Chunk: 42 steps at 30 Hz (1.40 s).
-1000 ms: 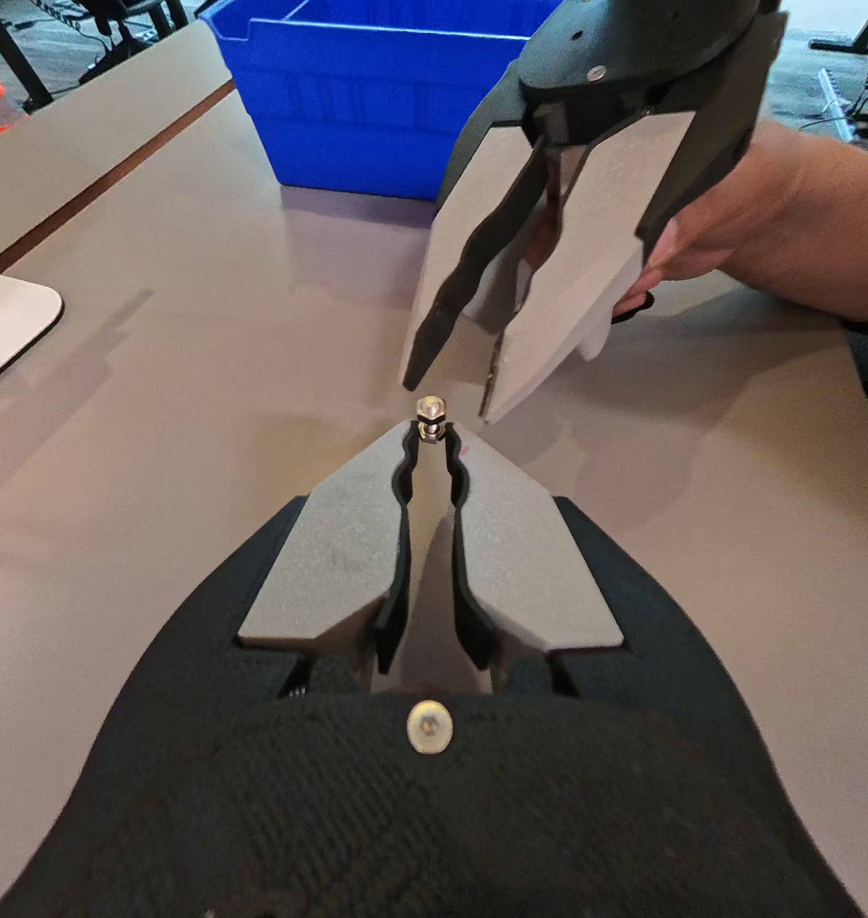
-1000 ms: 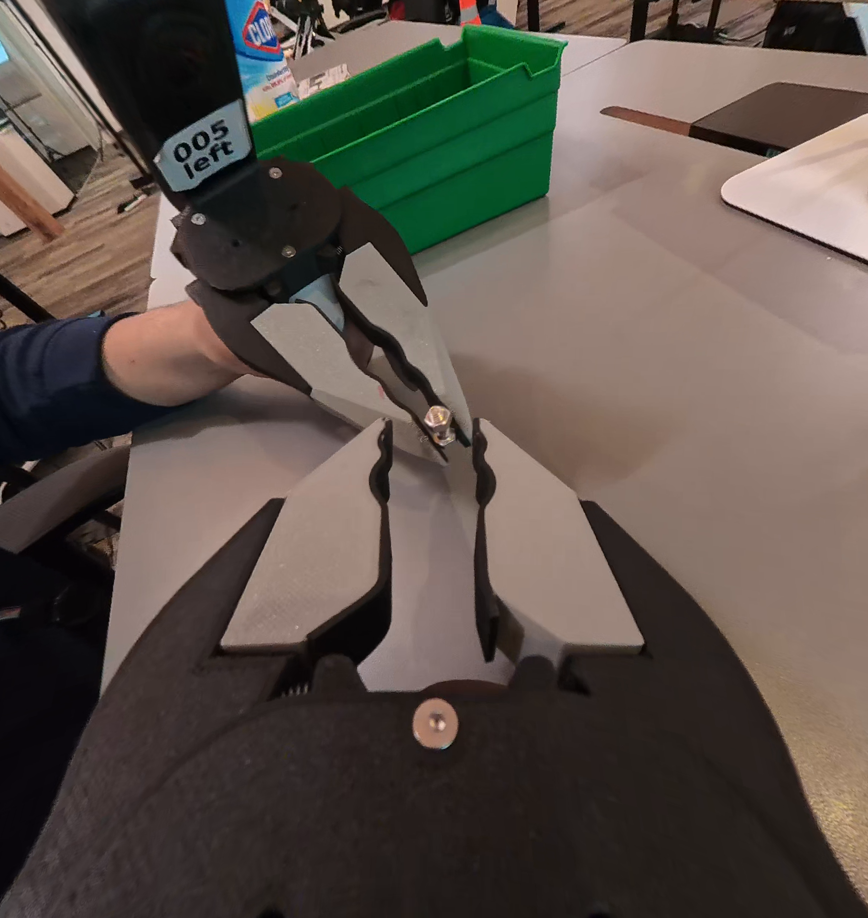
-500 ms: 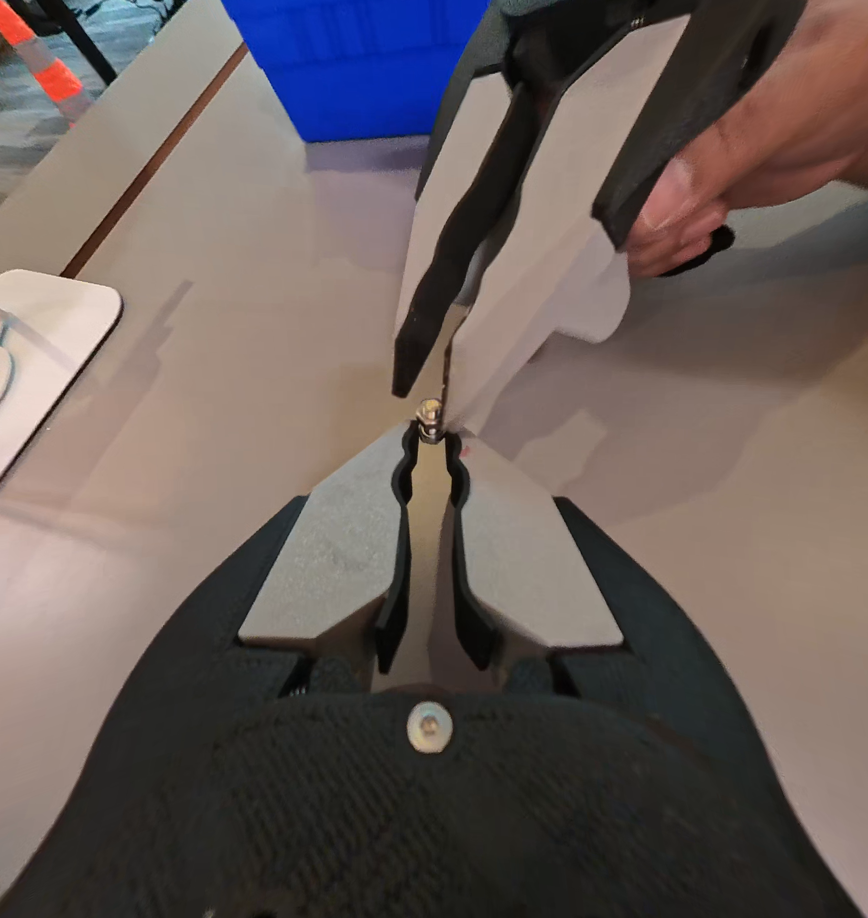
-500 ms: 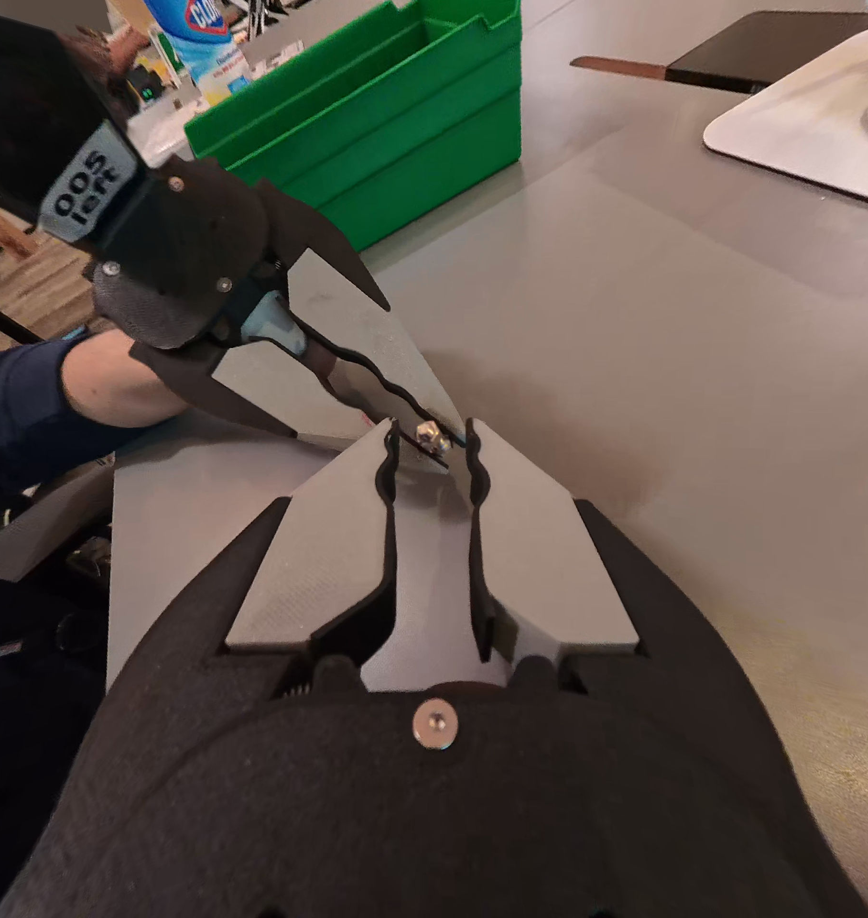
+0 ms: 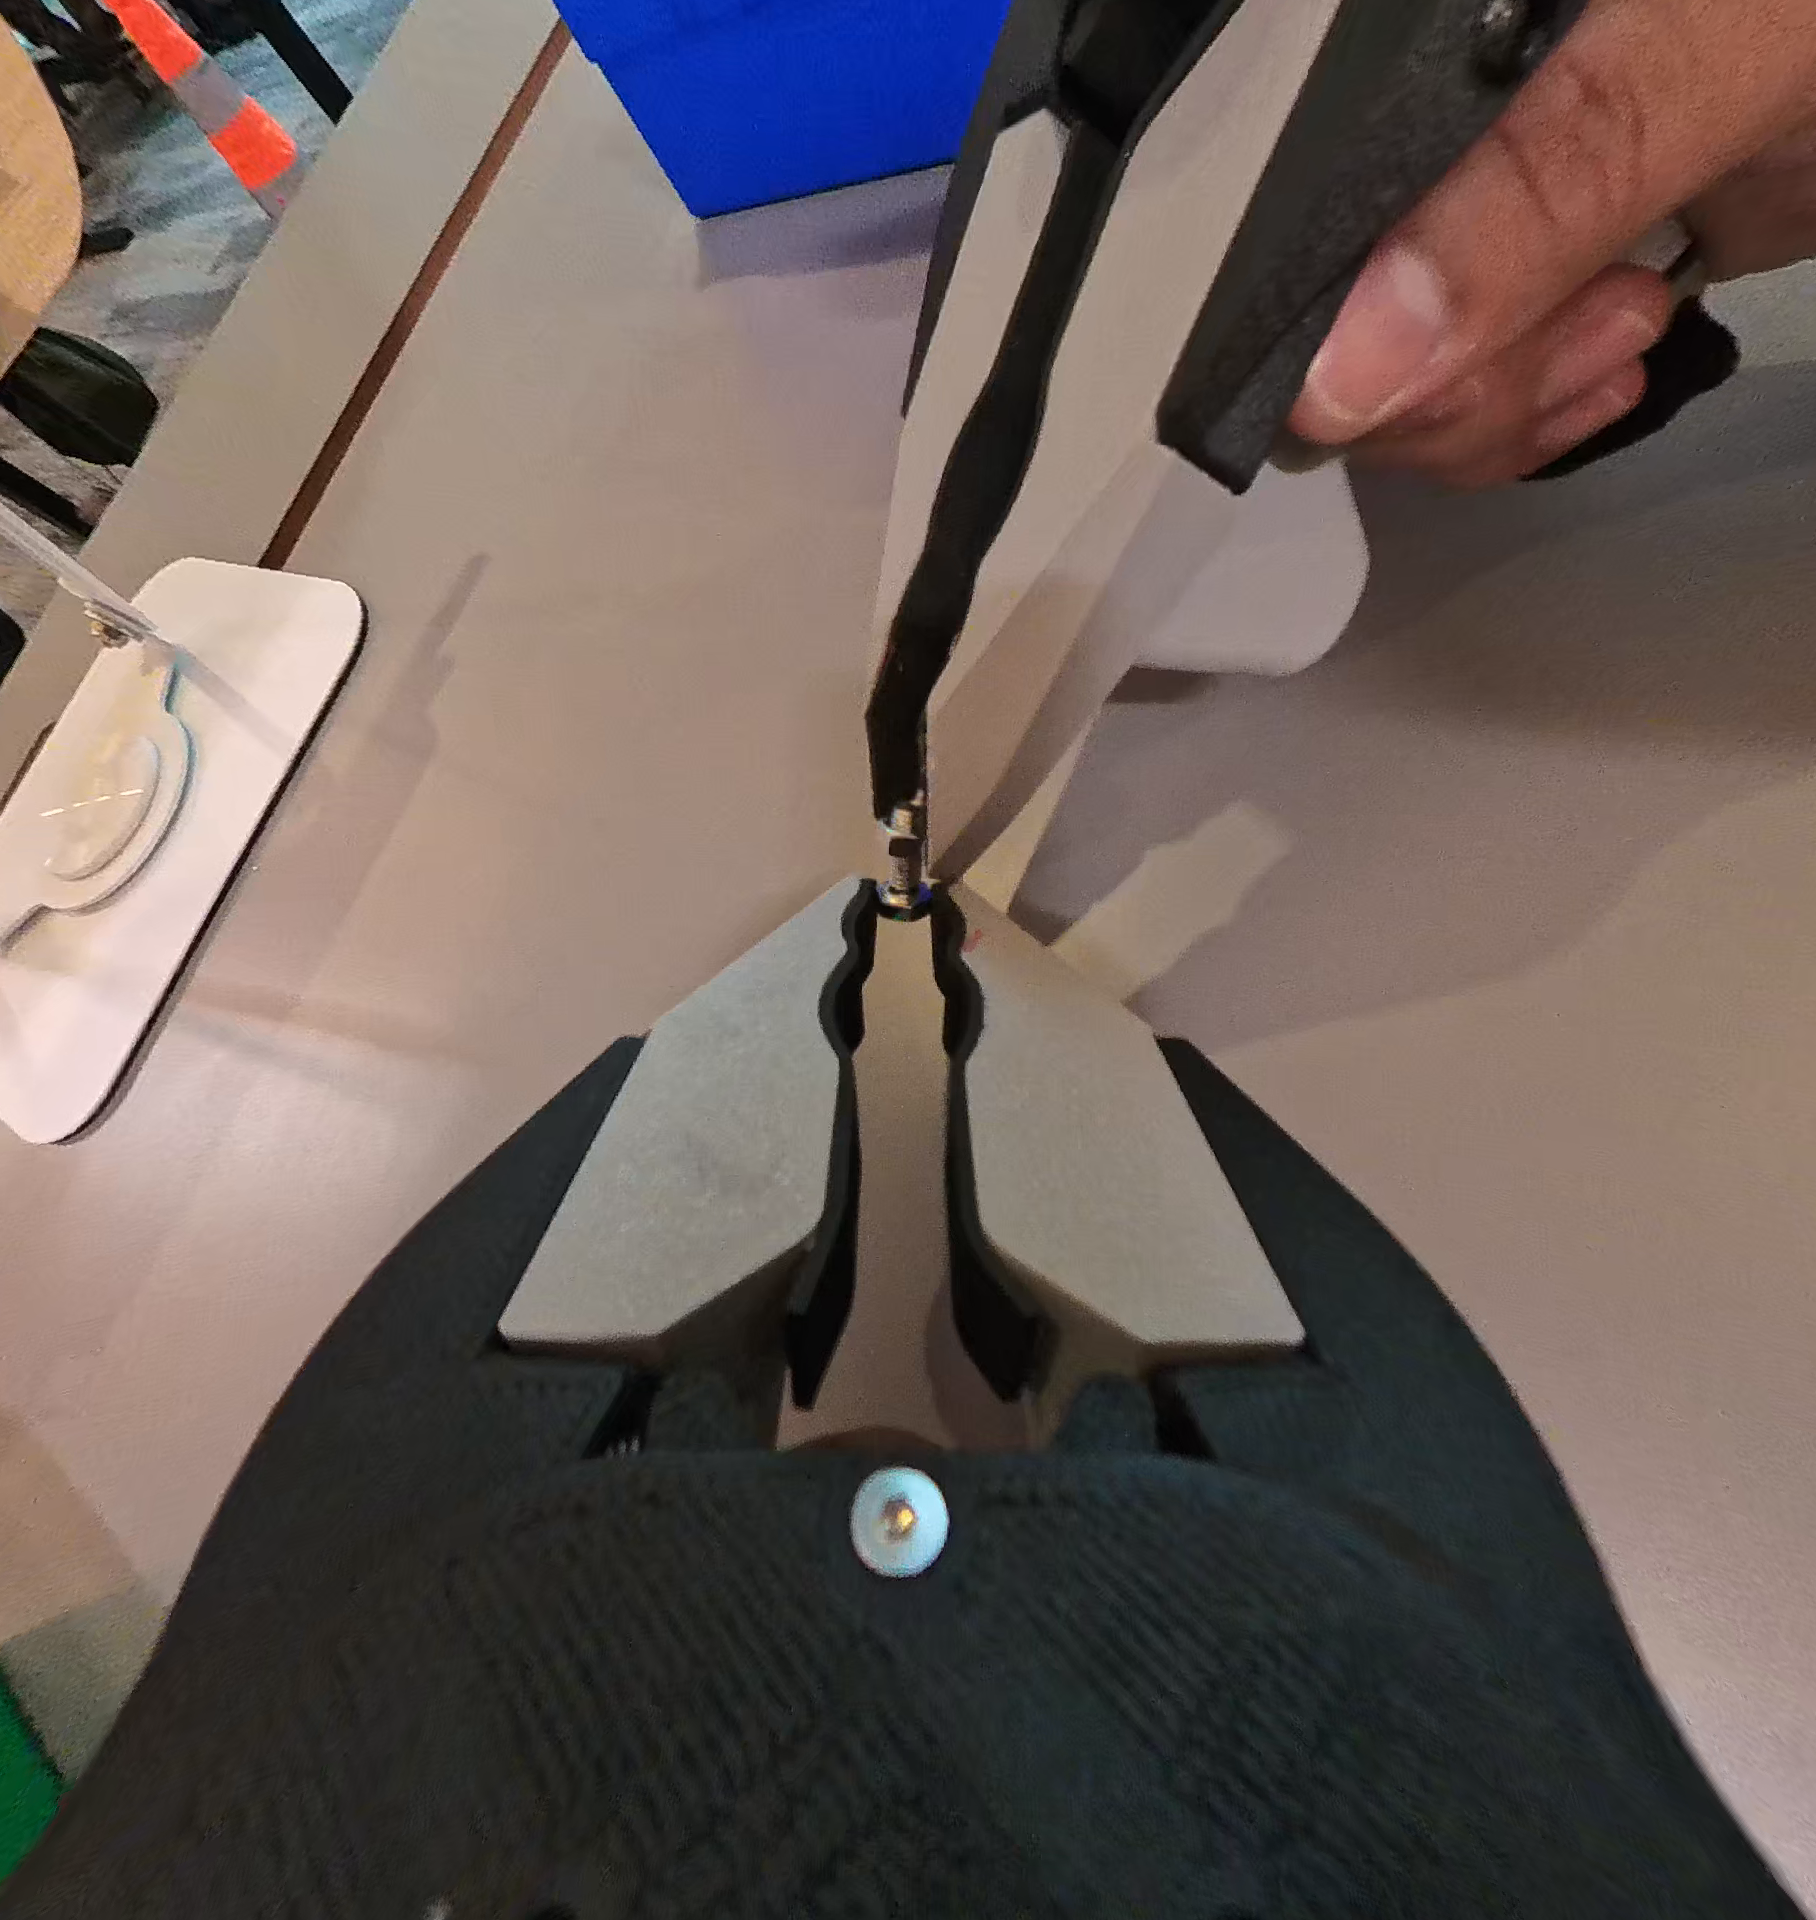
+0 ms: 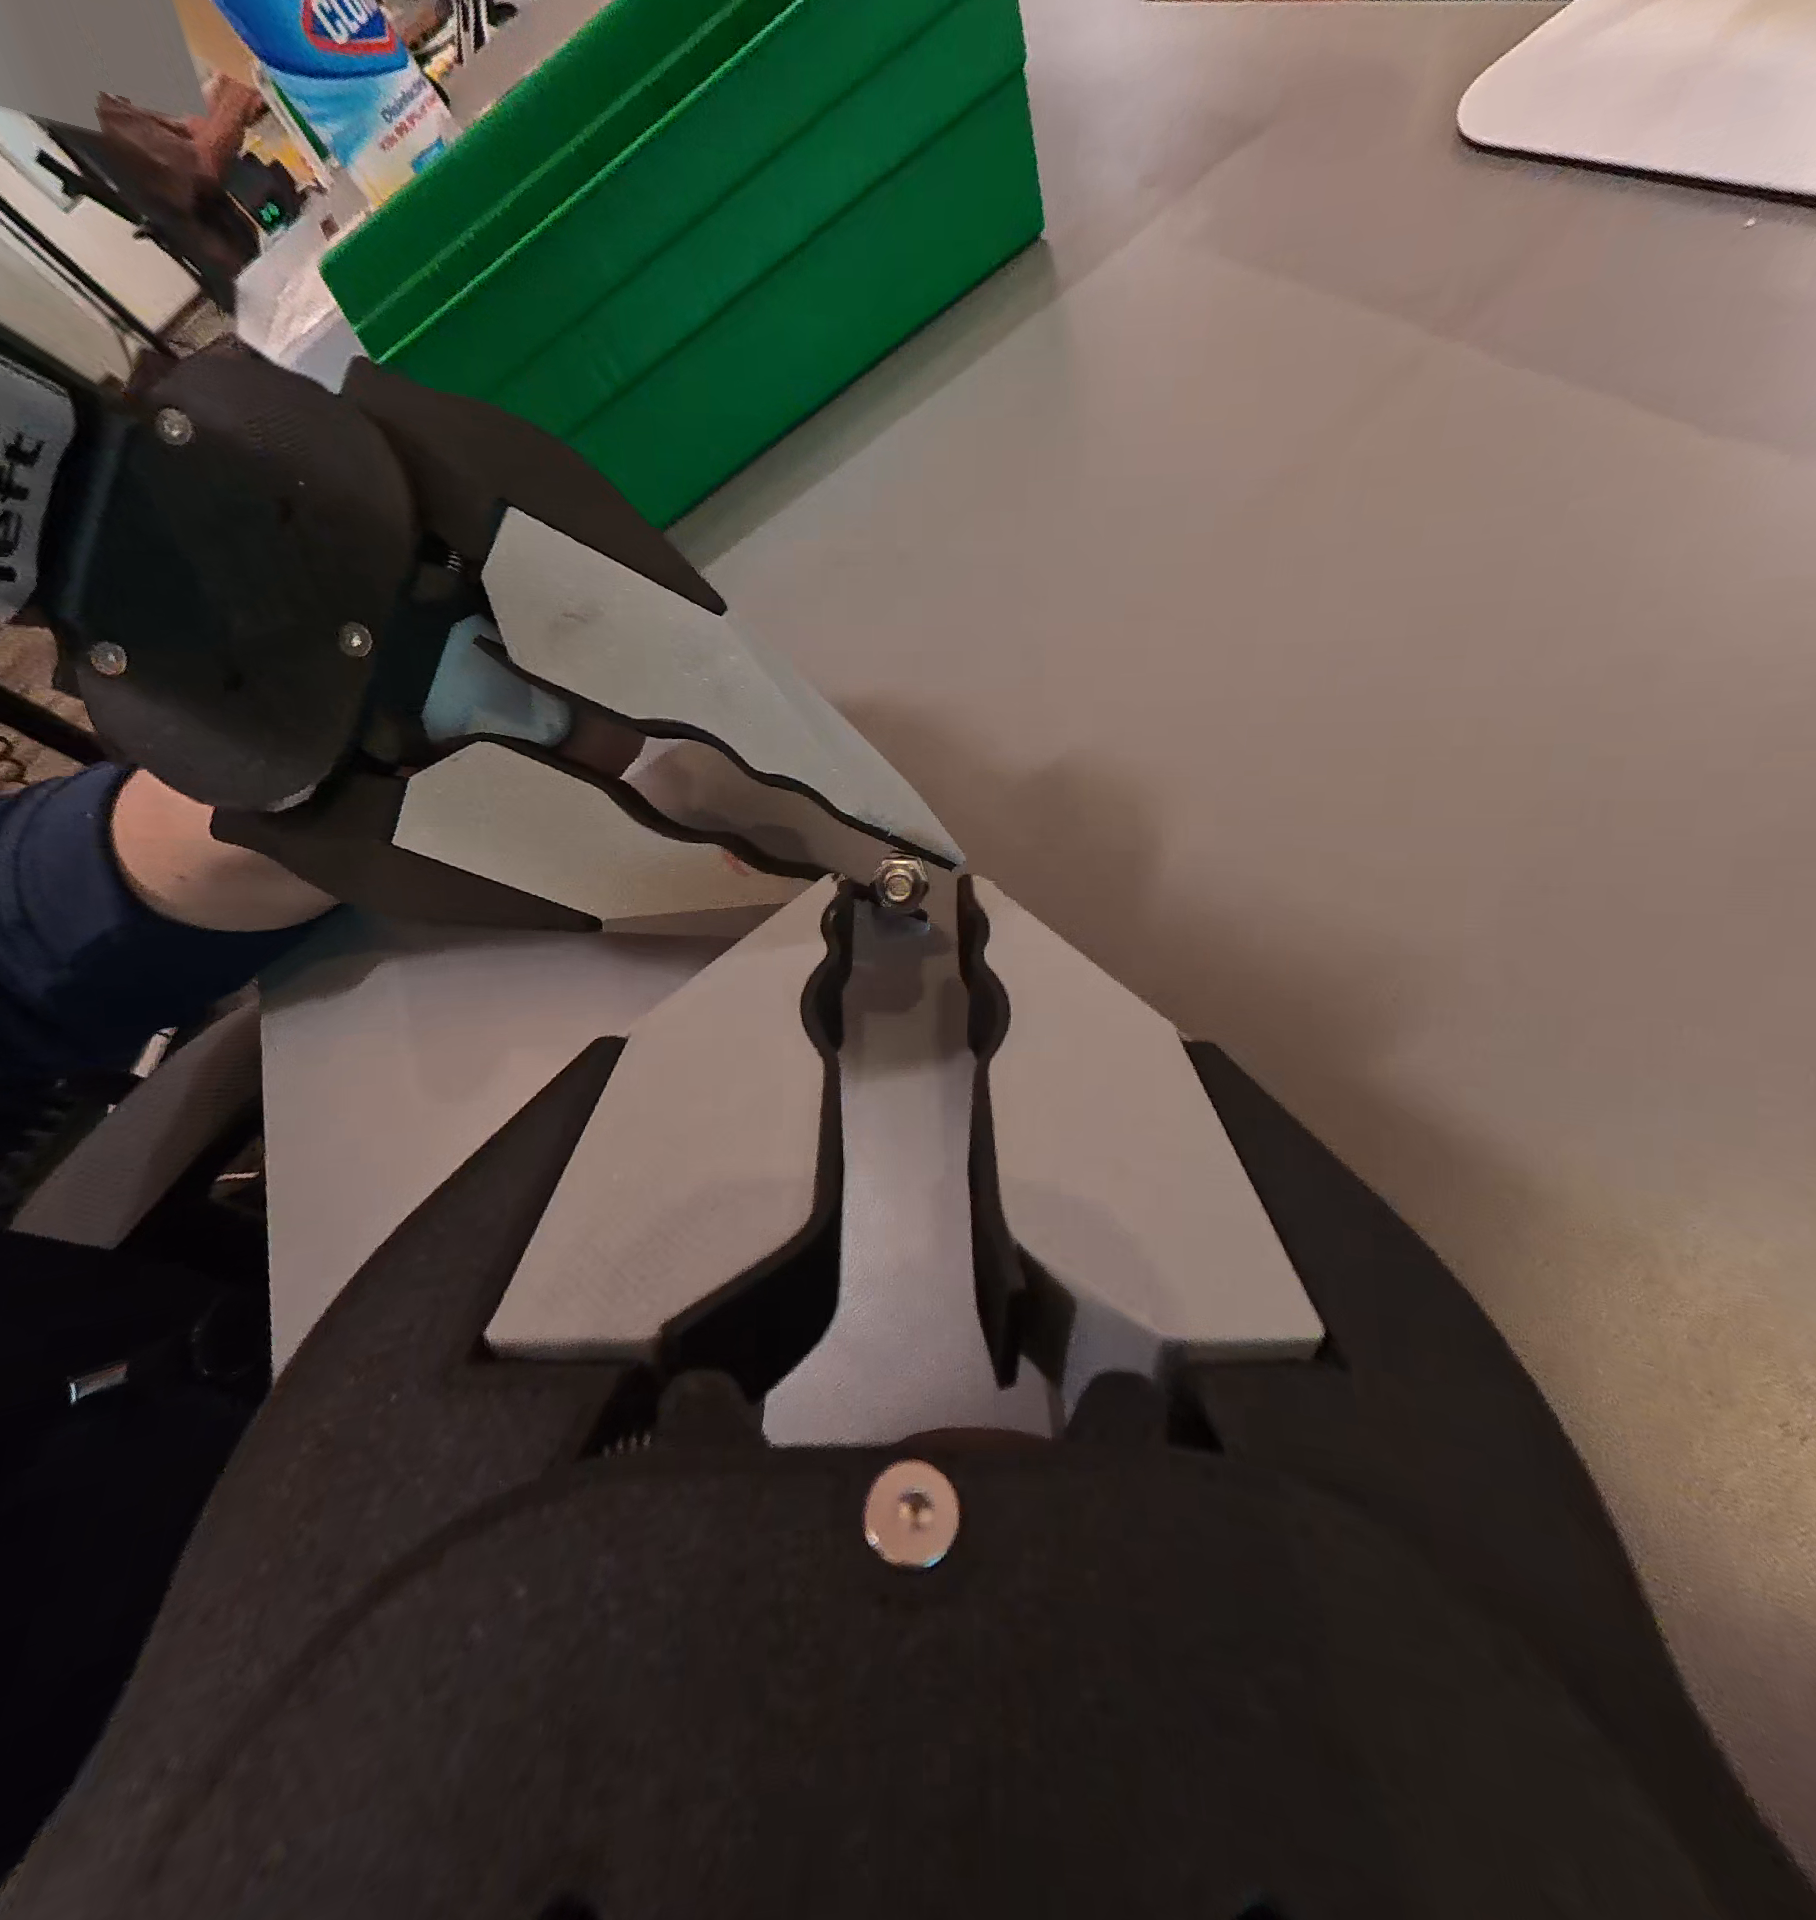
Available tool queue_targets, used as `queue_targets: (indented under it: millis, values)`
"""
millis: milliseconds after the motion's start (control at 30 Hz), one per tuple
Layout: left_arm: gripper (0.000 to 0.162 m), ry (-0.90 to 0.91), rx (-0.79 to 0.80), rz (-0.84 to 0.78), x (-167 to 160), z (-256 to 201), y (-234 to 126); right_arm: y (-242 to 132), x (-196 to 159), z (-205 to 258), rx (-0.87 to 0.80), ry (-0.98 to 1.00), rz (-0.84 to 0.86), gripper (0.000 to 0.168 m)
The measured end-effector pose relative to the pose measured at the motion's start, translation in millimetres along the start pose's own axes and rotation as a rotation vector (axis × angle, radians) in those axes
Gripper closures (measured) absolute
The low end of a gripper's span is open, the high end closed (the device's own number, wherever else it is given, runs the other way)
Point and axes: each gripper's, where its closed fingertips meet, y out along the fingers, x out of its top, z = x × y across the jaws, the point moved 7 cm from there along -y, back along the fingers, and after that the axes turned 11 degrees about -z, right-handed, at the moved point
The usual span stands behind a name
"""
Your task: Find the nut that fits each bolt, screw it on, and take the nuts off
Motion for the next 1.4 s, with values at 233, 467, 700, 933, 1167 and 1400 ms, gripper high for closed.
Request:
queue_targets:
  millis: [233, 467, 700, 933, 1167, 1400]
  values:
    - [0.154, 0.044, -0.008, -0.027, 5.8, -5.5, -0.4, 0.0, -1.5, -2.1, 0.094, 0.129, -0.021, 0.159]
    - [0.154, -0.019, -0.011, -0.079, 7.6, -2.4, -0.8, -3.1, 0.7, -4.2, 0.115, 0.172, -0.047, 0.161]
    - [0.138, -0.073, -0.034, -0.022, -5.8, 0.1, 5.7, -12.9, 8.8, -7.1, 0.044, 0.092, -0.084, 0.161]
    - [0.136, -0.161, -0.052, 0.0, -16.4, 7.8, 7.4, -94.2, 62.6, -4.4, -0.243, -0.204, -0.215, 0.161]
    - [0.137, -0.161, -0.047, 0.01, -17.2, 9.1, 6.8, -237.8, 91.0, -77.7, -0.709, -0.169, -0.143, 0.161]
    - [0.138, -0.145, -0.042, 0.028, -22.1, 8.2, 10.2, -239.2, 14.0, -136.2, -0.726, 0.008, 0.216, 0.16]
